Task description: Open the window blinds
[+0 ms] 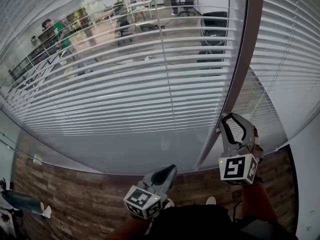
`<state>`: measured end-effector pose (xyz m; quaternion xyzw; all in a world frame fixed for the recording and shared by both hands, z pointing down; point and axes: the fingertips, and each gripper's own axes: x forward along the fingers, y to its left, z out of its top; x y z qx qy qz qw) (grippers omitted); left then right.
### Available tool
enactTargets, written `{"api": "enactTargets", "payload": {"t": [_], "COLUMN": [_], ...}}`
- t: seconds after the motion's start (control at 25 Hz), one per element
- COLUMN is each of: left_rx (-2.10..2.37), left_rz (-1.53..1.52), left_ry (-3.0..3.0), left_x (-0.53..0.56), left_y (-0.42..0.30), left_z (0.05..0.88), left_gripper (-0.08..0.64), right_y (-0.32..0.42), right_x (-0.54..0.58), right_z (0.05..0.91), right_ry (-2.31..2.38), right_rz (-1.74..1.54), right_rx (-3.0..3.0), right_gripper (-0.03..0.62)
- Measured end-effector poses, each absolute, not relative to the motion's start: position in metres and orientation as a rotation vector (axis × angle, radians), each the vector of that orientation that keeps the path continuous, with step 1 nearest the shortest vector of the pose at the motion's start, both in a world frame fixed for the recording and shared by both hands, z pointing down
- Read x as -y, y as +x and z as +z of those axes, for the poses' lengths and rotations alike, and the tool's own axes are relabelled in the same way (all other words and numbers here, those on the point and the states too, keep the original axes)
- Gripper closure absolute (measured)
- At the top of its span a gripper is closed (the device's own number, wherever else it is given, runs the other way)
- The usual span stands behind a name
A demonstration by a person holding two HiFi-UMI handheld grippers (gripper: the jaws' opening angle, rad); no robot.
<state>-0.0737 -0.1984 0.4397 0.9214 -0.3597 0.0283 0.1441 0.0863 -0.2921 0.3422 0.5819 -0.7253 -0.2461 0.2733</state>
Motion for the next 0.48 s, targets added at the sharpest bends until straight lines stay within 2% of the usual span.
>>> {"api": "enactTargets", "payload": {"t": [0.16,0.48], "left_rx": [1.04,1.054], "left_rz": [0.08,0.088], "left_ry": [2.655,2.652], "left_x": [0.193,0.198], "left_y": [-0.076,-0.072], "left_z": [0.437,0.44], "left_gripper": [0.558,0.559], "right_y": [0.083,0.098], "right_x": [0.283,0.276], "right_z": [0.335,0.331], "right_ry": [1.593,1.706], "right_rz": [-0.625,-0.348], "right_rx": [2.028,2.347], "right_gripper": [0.448,0.483]}}
